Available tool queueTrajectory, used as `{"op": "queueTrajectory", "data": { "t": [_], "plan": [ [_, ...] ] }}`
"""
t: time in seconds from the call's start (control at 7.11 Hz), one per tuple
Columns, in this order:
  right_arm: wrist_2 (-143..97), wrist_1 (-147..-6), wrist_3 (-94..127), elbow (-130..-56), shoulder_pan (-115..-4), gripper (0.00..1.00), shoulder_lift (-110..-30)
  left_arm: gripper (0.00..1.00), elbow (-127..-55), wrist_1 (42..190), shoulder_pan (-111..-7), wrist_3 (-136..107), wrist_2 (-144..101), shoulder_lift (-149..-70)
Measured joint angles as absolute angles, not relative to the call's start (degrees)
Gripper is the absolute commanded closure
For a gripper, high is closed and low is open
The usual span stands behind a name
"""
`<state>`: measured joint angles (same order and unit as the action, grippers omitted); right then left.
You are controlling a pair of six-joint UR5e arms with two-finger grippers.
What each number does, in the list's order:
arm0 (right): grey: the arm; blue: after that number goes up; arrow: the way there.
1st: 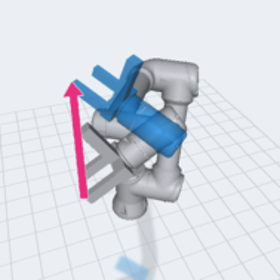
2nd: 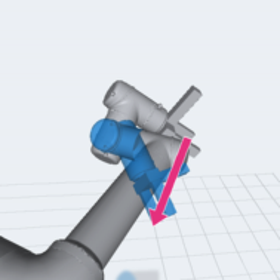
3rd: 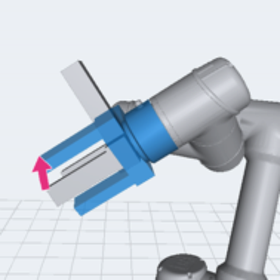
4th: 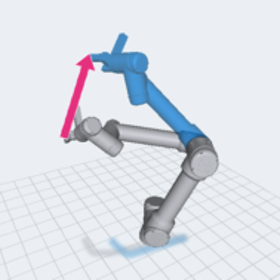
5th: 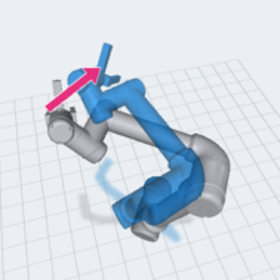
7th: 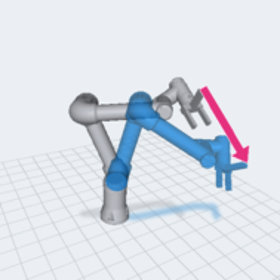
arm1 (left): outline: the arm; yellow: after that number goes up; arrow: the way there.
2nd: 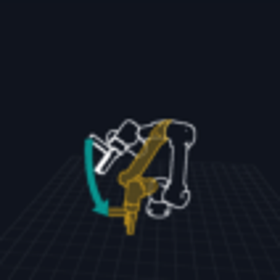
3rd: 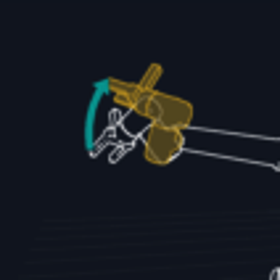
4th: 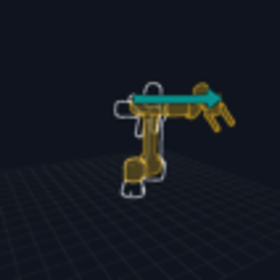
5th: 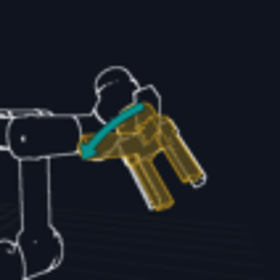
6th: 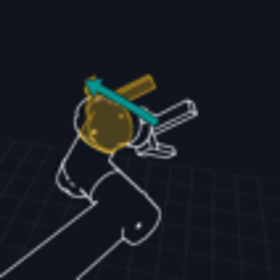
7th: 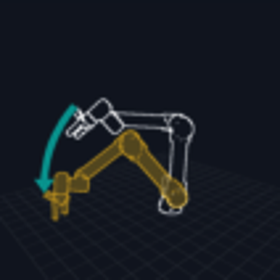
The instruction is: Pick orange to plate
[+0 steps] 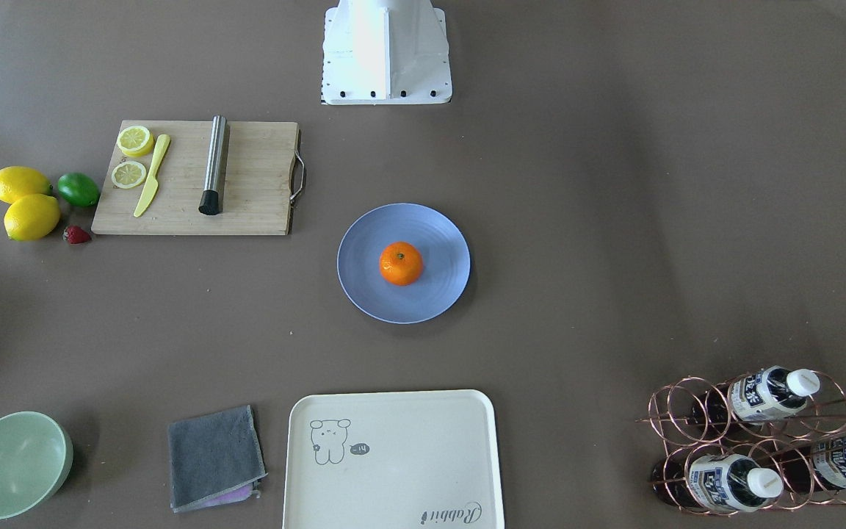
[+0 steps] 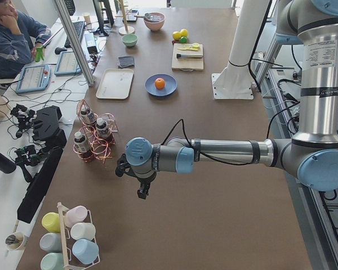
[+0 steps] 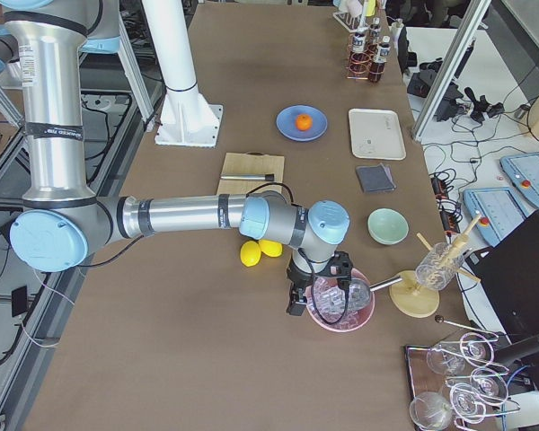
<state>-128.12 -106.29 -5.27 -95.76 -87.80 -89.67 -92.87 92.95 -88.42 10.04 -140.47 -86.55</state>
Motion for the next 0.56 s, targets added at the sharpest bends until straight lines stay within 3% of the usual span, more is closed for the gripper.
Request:
{"op": "queueTrajectory", "data": {
  "t": [0.56],
  "plan": [
    [-128.10,-106.22,-5.27,-96.09,-87.80,0.00,-89.58,0.02,-92.90,92.90,-88.42,10.02,-140.45,-86.50]
  ]
}}
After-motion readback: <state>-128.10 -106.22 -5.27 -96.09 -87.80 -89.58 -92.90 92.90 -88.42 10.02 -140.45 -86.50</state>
